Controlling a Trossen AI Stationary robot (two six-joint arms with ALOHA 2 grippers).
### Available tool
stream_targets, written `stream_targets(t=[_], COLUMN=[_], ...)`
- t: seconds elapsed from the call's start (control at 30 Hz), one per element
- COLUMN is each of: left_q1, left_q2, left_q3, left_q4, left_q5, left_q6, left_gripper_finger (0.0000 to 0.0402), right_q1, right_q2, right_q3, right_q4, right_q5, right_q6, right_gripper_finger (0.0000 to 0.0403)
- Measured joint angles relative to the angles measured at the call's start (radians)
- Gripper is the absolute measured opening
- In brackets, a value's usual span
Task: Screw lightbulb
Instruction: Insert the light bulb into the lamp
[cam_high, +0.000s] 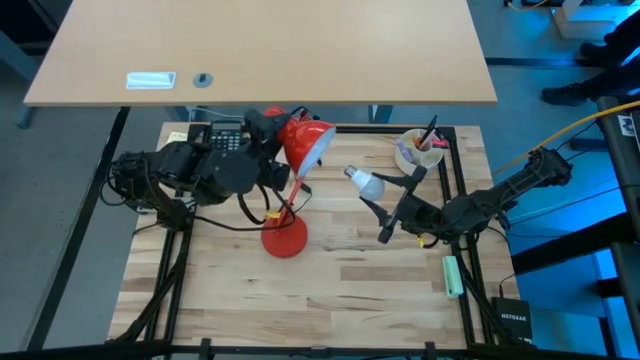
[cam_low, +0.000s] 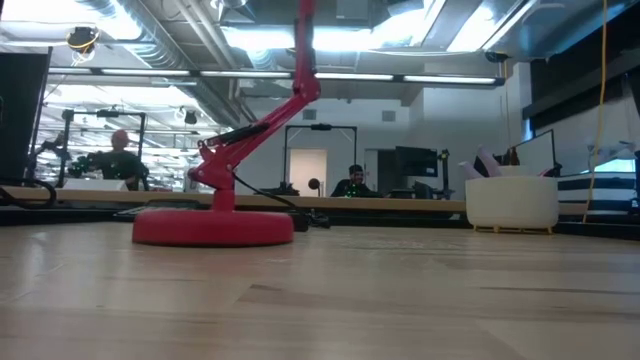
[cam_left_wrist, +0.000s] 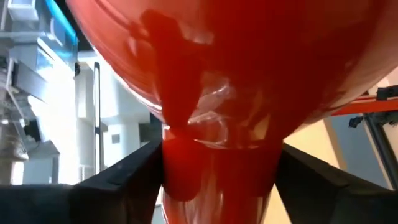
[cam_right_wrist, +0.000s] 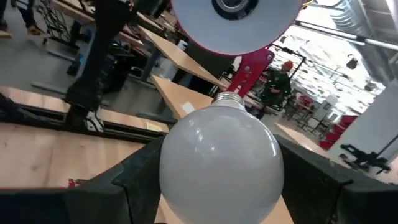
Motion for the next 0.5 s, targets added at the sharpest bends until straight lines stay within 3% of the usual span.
stream_targets(t=[0.3,0.5], left_q1=[-0.007,-0.035], left_q2=[0.0,0.031], left_q3=[0.0,0.001], left_q4=[0.009,0.031], left_q5=[-0.018,-0.026], left_q6=[-0.16,-0.071], left_gripper_finger=[0.0242,0.0245], right_q1=[-0.016,-0.057], right_q2=[0.0,0.031], right_q3=[0.008,0.182], right_q4=[0.148,-0.009], right_q5=[-0.161,-0.243], right_q6=[0.03,0.03], right_gripper_finger=[0.0266,0.0266])
